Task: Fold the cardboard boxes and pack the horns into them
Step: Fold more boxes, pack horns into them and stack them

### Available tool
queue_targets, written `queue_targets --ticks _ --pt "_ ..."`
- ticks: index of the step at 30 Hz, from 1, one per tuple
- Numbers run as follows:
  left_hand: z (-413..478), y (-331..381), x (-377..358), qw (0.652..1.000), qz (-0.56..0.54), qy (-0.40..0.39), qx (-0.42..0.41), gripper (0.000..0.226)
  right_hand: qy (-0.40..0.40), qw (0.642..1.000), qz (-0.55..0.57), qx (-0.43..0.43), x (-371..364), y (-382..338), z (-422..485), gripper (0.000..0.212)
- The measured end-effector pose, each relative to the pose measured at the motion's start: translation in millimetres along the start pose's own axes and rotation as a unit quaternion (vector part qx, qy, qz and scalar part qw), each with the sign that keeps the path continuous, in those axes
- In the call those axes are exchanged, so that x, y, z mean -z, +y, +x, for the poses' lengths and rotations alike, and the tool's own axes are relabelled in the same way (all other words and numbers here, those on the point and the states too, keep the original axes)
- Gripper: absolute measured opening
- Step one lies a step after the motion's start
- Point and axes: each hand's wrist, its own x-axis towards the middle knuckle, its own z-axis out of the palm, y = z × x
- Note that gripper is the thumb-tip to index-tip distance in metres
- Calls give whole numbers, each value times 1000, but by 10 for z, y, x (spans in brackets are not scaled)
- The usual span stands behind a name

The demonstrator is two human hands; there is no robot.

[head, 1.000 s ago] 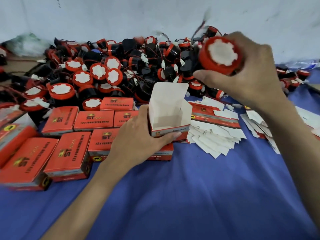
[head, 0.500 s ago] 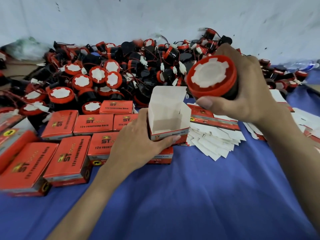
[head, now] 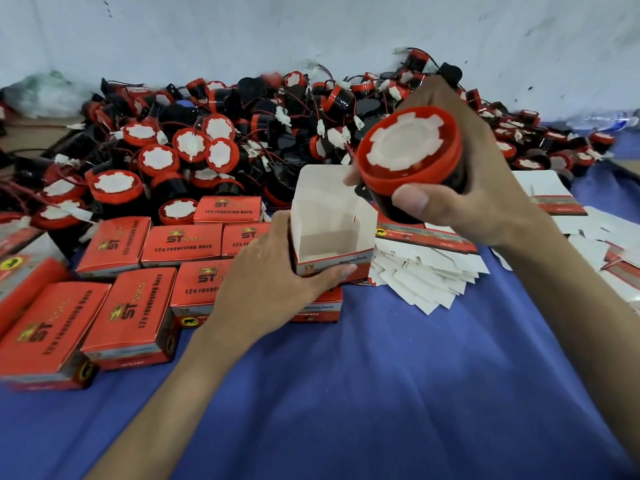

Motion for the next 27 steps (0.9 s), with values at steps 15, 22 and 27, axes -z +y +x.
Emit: queue_targets --ticks 15,22,27 --pt "-12 4 4 1000 12 5 -10 62 9 990 -134 41 -214 -10 -10 60" --pt "-17 8 21 1000 -19 -7 -17 76 -56 974 -220 8 -468 142 -67 54" --pt "-4 3 5 1000 -19 -5 -2 62 -58 952 -300 21 -465 250 -40 64"
